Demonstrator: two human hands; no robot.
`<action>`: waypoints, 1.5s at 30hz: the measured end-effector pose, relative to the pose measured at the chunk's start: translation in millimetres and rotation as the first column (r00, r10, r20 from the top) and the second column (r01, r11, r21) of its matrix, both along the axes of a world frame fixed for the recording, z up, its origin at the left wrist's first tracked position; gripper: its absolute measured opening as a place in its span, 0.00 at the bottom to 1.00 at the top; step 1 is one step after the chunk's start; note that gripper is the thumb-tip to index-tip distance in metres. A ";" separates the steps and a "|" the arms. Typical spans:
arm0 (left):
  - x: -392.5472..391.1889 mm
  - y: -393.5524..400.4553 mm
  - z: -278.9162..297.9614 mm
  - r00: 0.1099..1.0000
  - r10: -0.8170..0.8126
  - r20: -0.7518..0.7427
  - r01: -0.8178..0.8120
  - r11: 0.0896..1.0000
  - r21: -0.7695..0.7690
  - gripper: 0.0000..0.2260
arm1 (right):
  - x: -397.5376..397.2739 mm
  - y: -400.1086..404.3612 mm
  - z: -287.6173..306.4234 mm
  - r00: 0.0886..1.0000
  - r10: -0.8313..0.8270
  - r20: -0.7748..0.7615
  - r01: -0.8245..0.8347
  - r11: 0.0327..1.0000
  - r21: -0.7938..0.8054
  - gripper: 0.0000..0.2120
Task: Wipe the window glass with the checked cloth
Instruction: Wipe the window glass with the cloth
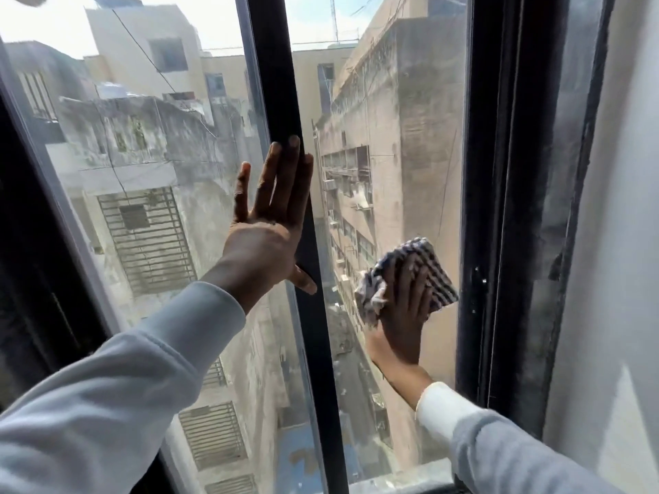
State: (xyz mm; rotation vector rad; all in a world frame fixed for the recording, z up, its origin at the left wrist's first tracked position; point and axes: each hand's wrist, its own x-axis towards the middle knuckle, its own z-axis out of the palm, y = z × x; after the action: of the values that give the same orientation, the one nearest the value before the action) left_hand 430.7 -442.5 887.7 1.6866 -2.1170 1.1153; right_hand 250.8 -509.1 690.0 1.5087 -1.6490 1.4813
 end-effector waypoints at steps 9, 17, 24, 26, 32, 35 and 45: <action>0.6 5.0 -1.1 1.000 -0.004 -0.015 0.004 1.000 0.007 0.84 | -25.0 -44.9 137.6 0.999 -0.006 -0.037 -0.004 0.964 -0.267 0.29; -4.3 7.7 0.6 1.000 0.021 -0.008 -0.021 1.000 0.001 0.84 | 9.3 -29.0 101.3 0.848 0.104 -0.519 -0.234 0.953 -0.192 0.32; -3.7 10.3 3.4 0.999 0.036 -0.011 -0.035 0.999 0.021 0.84 | 12.2 -21.6 88.1 0.975 -0.091 0.204 0.116 0.987 -0.114 0.30; -5.0 8.9 4.4 0.999 0.044 0.004 -0.044 0.998 0.043 0.84 | 21.7 -14.3 47.1 0.999 0.054 -0.002 -0.054 0.998 0.028 0.33; -2.8 4.4 -0.4 1.000 0.026 -0.012 -0.026 1.000 0.013 0.85 | -31.5 -45.6 136.5 0.763 0.038 -0.645 -0.190 0.967 -0.167 0.35; -0.6 1.6 -1.8 1.000 0.016 -0.021 -0.016 1.000 0.013 0.85 | -39.2 -40.8 127.0 0.997 -0.068 -0.038 0.063 0.991 -0.117 0.32; -14.9 17.9 0.2 0.994 0.104 -0.026 -0.103 0.994 0.043 0.82 | -40.4 24.9 84.6 0.859 0.384 0.339 -0.400 0.916 -0.024 0.20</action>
State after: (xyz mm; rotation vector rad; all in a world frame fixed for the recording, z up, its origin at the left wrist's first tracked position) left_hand 415.8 -424.7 887.9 1.8390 -2.0705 1.0755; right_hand 210.4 -484.2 774.6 1.7752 -1.6306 2.0299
